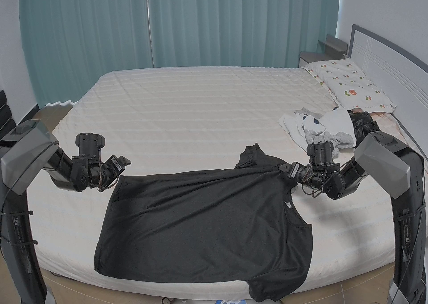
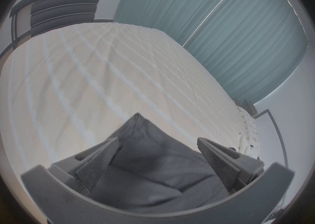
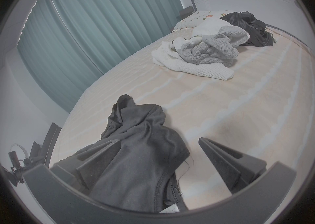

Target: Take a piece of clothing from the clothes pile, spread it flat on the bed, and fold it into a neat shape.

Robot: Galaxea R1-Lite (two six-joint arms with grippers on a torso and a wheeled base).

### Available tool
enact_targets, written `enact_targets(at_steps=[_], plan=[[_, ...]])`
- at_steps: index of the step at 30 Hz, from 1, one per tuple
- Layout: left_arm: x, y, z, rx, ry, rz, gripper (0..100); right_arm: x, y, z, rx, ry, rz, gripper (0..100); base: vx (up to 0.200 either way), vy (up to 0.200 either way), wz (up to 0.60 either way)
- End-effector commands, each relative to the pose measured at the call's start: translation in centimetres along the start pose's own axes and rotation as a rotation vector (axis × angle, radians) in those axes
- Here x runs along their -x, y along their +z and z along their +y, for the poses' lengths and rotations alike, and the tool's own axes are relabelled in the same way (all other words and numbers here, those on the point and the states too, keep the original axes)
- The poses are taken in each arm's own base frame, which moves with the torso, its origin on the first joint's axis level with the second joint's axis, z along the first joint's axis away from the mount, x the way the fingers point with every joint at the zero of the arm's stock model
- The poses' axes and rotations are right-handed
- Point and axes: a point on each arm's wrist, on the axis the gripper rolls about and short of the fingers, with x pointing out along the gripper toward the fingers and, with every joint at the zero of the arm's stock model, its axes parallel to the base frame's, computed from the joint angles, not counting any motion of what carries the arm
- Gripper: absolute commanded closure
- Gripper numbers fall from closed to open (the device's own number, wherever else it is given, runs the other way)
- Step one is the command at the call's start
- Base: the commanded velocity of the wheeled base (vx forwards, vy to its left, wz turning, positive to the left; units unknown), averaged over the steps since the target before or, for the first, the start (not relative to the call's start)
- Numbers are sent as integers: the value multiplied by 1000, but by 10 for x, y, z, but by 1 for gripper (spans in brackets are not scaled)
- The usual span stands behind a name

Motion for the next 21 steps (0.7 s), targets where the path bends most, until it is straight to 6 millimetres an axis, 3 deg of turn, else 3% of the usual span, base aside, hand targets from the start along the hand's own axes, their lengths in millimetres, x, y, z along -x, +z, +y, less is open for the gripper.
enact_targets(at_steps=[1, 5, 21], plan=[[-48, -5, 21, -8, 58, 17, 0, 8, -2, 0, 1, -2, 7, 0, 0, 0, 0], [-70, -5, 17, -11, 44, -8, 0, 10, -6, -1, -35, -17, 13, 0, 0, 0, 0], [-92, -15, 11, -29, 67, -47, 0, 10, -7, 1, -71, -17, -1, 0, 0, 0, 0]])
